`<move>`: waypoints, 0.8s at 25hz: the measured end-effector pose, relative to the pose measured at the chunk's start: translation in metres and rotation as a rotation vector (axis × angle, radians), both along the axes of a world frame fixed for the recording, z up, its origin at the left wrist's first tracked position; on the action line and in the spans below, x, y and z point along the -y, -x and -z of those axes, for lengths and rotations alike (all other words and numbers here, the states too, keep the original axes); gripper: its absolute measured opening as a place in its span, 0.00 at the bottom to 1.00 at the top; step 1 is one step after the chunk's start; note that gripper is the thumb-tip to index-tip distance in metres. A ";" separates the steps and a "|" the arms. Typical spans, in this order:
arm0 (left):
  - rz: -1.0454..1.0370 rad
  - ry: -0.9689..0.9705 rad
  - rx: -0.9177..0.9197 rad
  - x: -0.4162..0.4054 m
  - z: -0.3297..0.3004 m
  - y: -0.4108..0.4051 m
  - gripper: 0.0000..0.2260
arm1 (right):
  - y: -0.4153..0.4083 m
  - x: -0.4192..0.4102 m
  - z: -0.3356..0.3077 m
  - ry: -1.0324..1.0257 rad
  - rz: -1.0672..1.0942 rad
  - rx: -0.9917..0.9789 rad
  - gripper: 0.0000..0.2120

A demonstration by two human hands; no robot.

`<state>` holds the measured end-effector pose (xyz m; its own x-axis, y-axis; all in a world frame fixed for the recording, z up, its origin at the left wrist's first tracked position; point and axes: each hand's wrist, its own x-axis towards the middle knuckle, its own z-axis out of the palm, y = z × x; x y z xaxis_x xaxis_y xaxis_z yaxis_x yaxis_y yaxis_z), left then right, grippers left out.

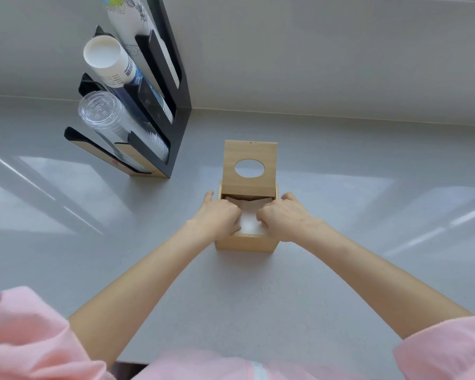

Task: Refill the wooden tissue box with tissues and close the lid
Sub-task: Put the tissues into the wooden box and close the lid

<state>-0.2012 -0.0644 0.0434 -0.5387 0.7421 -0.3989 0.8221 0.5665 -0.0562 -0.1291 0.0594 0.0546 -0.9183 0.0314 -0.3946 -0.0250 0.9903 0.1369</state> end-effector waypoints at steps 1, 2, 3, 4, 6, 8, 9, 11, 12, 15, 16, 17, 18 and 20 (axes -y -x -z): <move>0.013 0.054 0.024 -0.002 0.000 0.004 0.09 | 0.002 -0.001 0.002 -0.038 -0.007 0.036 0.14; 0.018 0.100 0.046 -0.005 0.001 0.007 0.11 | 0.004 -0.001 0.004 -0.068 -0.014 0.072 0.14; 0.022 0.131 0.063 -0.007 0.002 0.008 0.12 | 0.005 0.000 0.005 -0.085 -0.017 0.103 0.13; 0.026 0.149 0.070 -0.009 0.002 0.009 0.12 | 0.007 0.000 0.007 -0.091 -0.015 0.131 0.14; 0.039 0.158 0.074 -0.010 0.004 0.011 0.12 | 0.009 0.000 0.011 -0.086 -0.008 0.161 0.14; 0.042 0.133 0.078 -0.009 0.005 0.012 0.12 | 0.008 -0.002 0.013 -0.073 -0.019 0.146 0.14; 0.042 0.098 0.076 -0.007 0.005 0.011 0.12 | 0.006 -0.004 0.013 -0.047 -0.023 0.121 0.14; 0.027 -0.022 0.083 -0.003 0.002 0.008 0.12 | 0.001 -0.007 0.012 0.077 -0.005 0.030 0.16; -0.008 -0.108 0.103 -0.001 0.000 0.007 0.13 | -0.002 -0.008 0.011 0.163 0.018 -0.038 0.16; -0.178 -0.395 0.199 0.010 -0.007 0.008 0.14 | -0.010 -0.015 0.004 0.453 0.177 -0.287 0.15; -0.228 -0.503 0.221 0.014 -0.008 0.011 0.14 | -0.012 -0.019 0.001 0.560 0.271 -0.358 0.14; -0.274 -0.605 0.240 0.018 -0.009 0.015 0.13 | -0.013 -0.023 -0.001 0.665 0.367 -0.418 0.13; -0.311 -0.686 0.246 0.020 -0.008 0.020 0.12 | -0.012 -0.028 -0.003 0.753 0.447 -0.473 0.12; -0.360 -0.780 0.214 0.019 -0.006 0.029 0.12 | -0.006 -0.035 -0.005 0.861 0.567 -0.567 0.11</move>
